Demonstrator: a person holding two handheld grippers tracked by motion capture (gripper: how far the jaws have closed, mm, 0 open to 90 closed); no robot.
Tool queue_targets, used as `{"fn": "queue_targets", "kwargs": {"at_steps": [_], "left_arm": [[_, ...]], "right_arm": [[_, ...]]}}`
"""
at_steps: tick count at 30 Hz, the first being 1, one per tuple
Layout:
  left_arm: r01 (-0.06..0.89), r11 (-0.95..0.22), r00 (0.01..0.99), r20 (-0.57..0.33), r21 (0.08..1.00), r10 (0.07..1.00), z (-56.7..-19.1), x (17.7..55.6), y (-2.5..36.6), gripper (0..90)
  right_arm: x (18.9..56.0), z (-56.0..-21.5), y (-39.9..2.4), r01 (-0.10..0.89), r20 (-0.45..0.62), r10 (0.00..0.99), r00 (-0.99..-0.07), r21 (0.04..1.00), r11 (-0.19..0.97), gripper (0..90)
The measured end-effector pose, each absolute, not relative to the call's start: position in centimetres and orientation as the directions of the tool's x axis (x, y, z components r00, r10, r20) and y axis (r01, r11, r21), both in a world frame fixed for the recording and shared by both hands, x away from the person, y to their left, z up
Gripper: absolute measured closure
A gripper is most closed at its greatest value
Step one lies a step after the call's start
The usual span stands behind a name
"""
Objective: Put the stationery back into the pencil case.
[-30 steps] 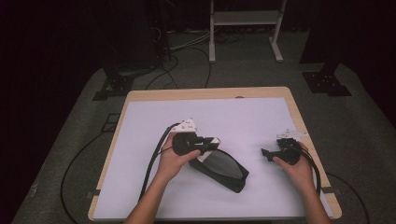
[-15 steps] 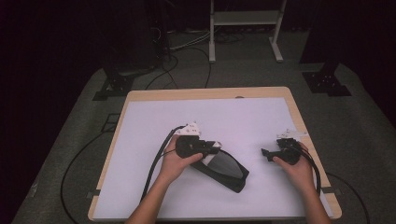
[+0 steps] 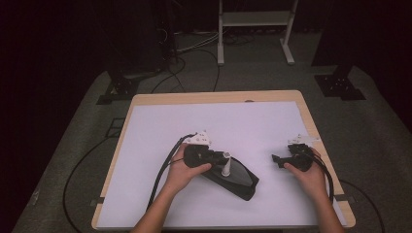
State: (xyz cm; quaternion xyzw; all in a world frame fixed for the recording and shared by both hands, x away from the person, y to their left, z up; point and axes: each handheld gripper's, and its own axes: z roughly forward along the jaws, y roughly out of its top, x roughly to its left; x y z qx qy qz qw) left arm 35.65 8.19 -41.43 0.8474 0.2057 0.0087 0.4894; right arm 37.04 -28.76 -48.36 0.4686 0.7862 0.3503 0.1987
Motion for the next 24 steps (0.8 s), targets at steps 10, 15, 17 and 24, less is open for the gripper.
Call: {"fn": "queue_targets", "kwargs": {"at_steps": [10,15,17,24], "left_arm": [[0.347,-0.415,0.906,-0.187,0.841,0.379,-40.6,35.0,10.1,58.4],[0.346,-0.410,0.903,-0.180,0.844,0.391,-40.1,34.5,11.0,55.4],[0.347,-0.405,0.899,-0.178,0.846,0.399,-39.9,34.4,11.4,53.6],[0.349,-0.404,0.889,-0.162,0.846,0.429,-39.4,33.7,13.0,45.5]], "right_arm": [[37.0,-48.4,-28.8,0.598,0.016,0.876,-0.482,0.737,0.315,16.6],[37.0,-48.4,-28.8,0.598,0.016,0.876,-0.482,0.737,0.315,16.6],[37.0,-48.4,-28.8,0.598,0.016,0.876,-0.482,0.737,0.315,16.7],[37.0,-48.4,-28.7,0.598,0.017,0.877,-0.481,0.737,0.314,16.7]]}}
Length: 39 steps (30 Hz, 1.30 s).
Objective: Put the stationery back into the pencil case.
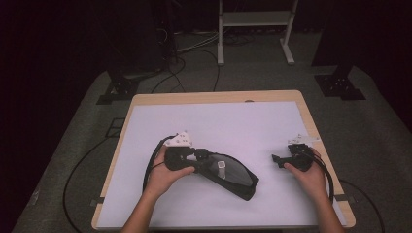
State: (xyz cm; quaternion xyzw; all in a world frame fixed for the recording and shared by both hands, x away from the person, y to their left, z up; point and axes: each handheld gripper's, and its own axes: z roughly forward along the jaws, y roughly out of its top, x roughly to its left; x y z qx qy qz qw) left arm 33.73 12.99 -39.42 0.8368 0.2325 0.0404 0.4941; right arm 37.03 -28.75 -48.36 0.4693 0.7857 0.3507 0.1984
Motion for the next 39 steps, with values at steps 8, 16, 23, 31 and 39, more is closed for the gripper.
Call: {"fn": "queue_targets", "kwargs": {"at_steps": [8,16,23,31,39], "left_arm": [[0.368,-0.403,0.863,-0.145,0.838,0.485,-39.5,33.2,15.4,36.4],[0.392,-0.412,0.830,-0.123,0.822,0.544,-39.7,32.8,17.3,27.0],[0.416,-0.421,0.794,-0.096,0.806,0.600,-40.2,32.3,18.9,21.1],[0.453,-0.417,0.756,-0.092,0.788,0.648,-41.1,31.8,20.7,19.2],[0.472,-0.444,0.730,-0.054,0.762,0.682,-41.7,31.5,21.6,19.0]], "right_arm": [[37.0,-48.4,-28.7,0.600,0.019,0.877,-0.480,0.737,0.312,16.7],[37.0,-48.4,-28.7,0.599,0.019,0.877,-0.480,0.737,0.312,16.6],[37.0,-48.4,-28.8,0.597,0.017,0.877,-0.481,0.738,0.313,16.6],[37.0,-48.4,-28.8,0.597,0.018,0.876,-0.481,0.739,0.313,16.6],[37.0,-48.4,-28.8,0.597,0.016,0.876,-0.481,0.738,0.314,16.6]]}}
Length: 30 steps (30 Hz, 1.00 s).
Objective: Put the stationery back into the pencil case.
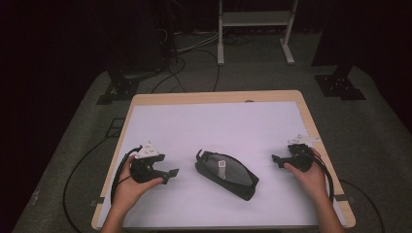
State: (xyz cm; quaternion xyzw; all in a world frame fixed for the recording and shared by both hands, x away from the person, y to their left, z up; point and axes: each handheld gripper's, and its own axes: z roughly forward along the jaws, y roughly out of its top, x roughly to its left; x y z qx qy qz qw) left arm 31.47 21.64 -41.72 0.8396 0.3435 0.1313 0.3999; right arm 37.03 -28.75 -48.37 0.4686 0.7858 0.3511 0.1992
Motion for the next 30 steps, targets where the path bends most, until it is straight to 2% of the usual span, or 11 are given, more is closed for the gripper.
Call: {"fn": "queue_targets", "kwargs": {"at_steps": [15,30], "left_arm": [[0.558,-0.473,0.640,0.011,0.682,0.769,-44.2,31.8,23.8,19.2],[0.597,-0.486,0.599,0.049,0.639,0.800,-46.2,32.5,24.5,16.3]], "right_arm": [[37.0,-48.4,-28.7,0.595,0.014,0.876,-0.482,0.739,0.315,16.6],[37.0,-48.4,-28.7,0.595,0.014,0.876,-0.482,0.739,0.316,16.7]]}}
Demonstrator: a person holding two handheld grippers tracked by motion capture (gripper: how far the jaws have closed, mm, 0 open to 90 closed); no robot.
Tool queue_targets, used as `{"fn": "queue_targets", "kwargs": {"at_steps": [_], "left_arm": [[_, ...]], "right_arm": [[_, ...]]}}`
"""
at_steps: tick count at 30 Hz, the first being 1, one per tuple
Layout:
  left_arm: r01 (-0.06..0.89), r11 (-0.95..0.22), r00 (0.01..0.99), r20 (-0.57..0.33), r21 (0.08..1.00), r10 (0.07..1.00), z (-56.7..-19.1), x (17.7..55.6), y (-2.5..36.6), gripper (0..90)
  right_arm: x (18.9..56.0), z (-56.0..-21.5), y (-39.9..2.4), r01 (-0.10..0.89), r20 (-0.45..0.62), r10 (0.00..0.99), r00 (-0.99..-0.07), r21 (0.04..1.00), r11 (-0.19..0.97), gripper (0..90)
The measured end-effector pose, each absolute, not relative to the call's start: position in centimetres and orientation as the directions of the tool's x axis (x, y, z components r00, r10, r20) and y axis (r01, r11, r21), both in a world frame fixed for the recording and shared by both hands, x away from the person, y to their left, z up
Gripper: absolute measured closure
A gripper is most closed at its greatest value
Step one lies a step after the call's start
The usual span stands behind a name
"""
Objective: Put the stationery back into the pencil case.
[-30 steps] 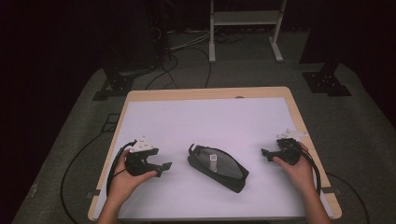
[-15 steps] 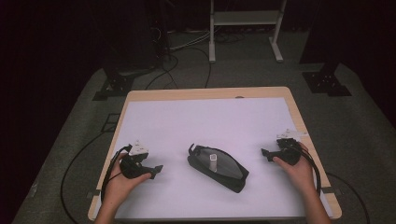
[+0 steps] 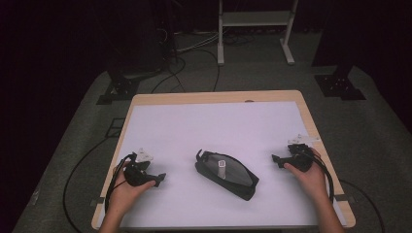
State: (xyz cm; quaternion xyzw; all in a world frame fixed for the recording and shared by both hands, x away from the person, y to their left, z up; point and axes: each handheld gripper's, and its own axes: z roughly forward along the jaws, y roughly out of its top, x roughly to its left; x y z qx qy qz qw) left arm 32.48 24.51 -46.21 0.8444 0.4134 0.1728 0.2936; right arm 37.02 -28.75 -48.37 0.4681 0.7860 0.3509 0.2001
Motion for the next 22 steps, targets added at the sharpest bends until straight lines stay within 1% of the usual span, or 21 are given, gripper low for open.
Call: {"fn": "queue_targets", "kwargs": {"at_steps": [5,9,22], "left_arm": [[0.609,-0.480,0.586,0.050,0.632,0.809,-46.62,32.64,24.62,11.6],[0.617,-0.454,0.579,0.021,0.642,0.815,-46.89,32.71,24.92,9.0],[0.604,-0.456,0.583,0.028,0.654,0.812,-47.03,32.59,25.03,8.6]], "right_arm": [[37.02,-48.38,-28.75,0.595,0.014,0.876,-0.482,0.739,0.316,16.7],[37.02,-48.38,-28.75,0.595,0.014,0.876,-0.482,0.739,0.316,16.6],[37.02,-48.38,-28.75,0.595,0.015,0.876,-0.482,0.739,0.315,16.7]]}}
